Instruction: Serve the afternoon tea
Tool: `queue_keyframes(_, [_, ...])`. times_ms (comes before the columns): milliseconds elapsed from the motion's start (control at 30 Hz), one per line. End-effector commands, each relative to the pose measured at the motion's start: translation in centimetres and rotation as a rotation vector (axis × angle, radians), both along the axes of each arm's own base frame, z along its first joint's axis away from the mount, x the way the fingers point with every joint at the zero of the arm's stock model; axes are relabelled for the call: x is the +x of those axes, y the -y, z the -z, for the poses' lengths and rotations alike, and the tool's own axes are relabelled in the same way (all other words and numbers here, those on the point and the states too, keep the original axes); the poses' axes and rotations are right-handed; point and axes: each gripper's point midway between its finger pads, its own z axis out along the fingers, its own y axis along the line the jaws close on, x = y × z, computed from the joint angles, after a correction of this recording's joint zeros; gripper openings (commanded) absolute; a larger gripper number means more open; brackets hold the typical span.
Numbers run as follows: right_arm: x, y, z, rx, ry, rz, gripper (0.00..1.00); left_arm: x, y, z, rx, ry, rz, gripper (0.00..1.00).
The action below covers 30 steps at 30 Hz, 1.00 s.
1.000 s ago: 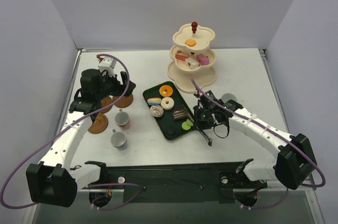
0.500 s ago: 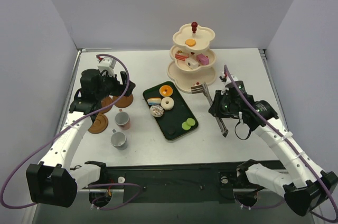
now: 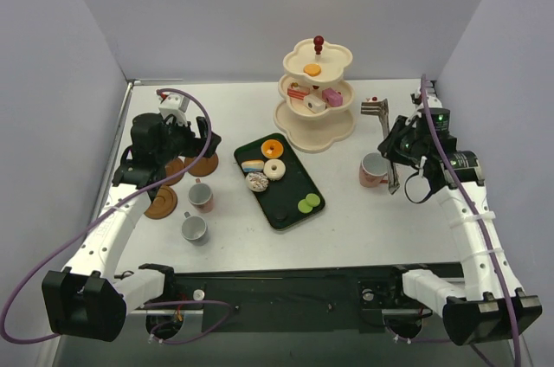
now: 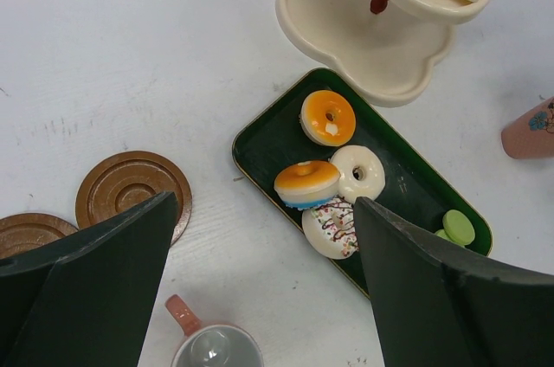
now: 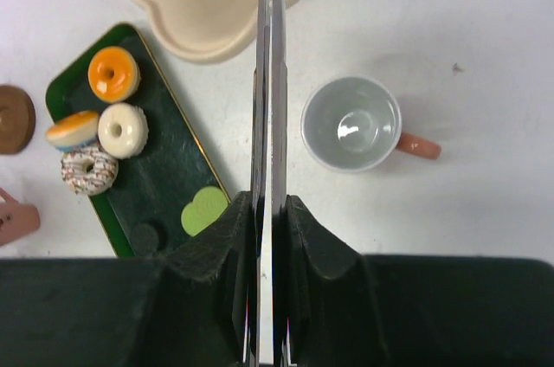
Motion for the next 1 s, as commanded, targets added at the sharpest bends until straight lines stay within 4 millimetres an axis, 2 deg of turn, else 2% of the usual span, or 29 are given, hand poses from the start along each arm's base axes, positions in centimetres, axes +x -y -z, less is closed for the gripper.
queue_keyframes(0, [3.8, 0.3, -3.4, 0.031, 0.117, -0.001, 0.00, 0.2, 0.0, -2.5, 0.004, 0.077, 0.003, 0.94])
queue_keyframes(200, [7.8, 0.9, -3.5, -0.002, 0.115, 0.005, 0.00, 0.3, 0.0, -2.4, 0.004, 0.073, 0.003, 0.94])
queue_keyframes(367, [10.6, 0.2, -3.1, 0.025, 0.107, -0.009, 0.00, 0.1, 0.1, -2.6, 0.000, 0.084, 0.015, 0.94])
queue_keyframes(400, [11.1, 0.0, -3.6, 0.033, 0.124, -0.011, 0.00, 0.2, 0.2, -2.6, 0.000, 0.085, 0.016, 0.94])
queue_keyframes(433, [11.6, -0.2, -3.2, 0.044, 0.112, -0.015, 0.00, 0.2, 0.1, -2.6, 0.000, 0.085, 0.014, 0.94])
queue_keyframes(467, [12.2, -0.3, -3.7, 0.050, 0.133, -0.016, 0.00, 0.2, 0.1, -2.6, 0.001, 0.087, 0.012, 0.94])
queue_keyframes(667, [15.9, -1.4, -2.2, 0.098, 0.092, -0.030, 0.00, 0.3, 0.0, -2.5, -0.005, 0.079, 0.015, 0.94])
queue_keyframes(967, [18.9, -4.2, -1.2, 0.138, 0.052, -0.075, 0.00, 0.5, -0.6, -2.5, -0.009, 0.081, -0.008, 0.94])
